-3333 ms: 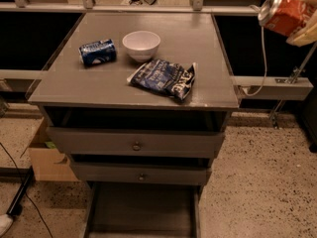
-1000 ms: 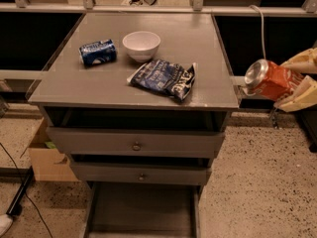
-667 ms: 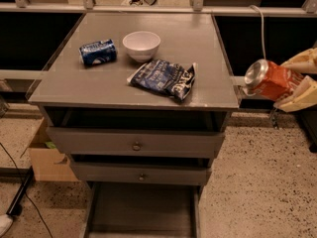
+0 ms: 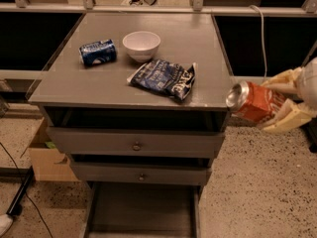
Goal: Place coke can into bottom drawer
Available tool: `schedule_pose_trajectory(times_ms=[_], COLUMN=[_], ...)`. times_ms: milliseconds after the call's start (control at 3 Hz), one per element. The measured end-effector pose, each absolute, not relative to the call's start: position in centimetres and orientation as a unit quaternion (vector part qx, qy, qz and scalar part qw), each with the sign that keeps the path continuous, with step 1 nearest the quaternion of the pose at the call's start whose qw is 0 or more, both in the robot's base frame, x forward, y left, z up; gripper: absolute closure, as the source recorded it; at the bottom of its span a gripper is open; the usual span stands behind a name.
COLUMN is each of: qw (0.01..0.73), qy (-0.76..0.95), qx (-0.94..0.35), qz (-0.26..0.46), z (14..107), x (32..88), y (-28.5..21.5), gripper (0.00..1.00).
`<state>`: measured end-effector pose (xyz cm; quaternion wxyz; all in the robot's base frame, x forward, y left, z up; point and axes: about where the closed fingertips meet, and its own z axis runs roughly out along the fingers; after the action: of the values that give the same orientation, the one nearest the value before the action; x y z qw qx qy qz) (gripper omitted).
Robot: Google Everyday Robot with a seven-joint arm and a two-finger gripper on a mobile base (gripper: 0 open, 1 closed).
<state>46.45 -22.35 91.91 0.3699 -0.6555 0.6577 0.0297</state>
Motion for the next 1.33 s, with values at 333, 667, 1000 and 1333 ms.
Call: schedule_pose_trajectory(times_ms=[333, 667, 1000, 1333], qw=[0.371, 0.384, 0.385, 0.383], qy=[0.649, 0.641, 0.643, 0.644], qx=[-0.662, -0.661, -0.655, -0.655], qz=[0.049, 0.071, 0.093, 0.097], z=[90.0, 87.5, 84.4, 83.9], x=[44.0, 42.2, 41.0, 40.7], y=[-19.9, -17.4, -15.3, -15.0], gripper=[1.0, 1.0, 1.0, 1.0])
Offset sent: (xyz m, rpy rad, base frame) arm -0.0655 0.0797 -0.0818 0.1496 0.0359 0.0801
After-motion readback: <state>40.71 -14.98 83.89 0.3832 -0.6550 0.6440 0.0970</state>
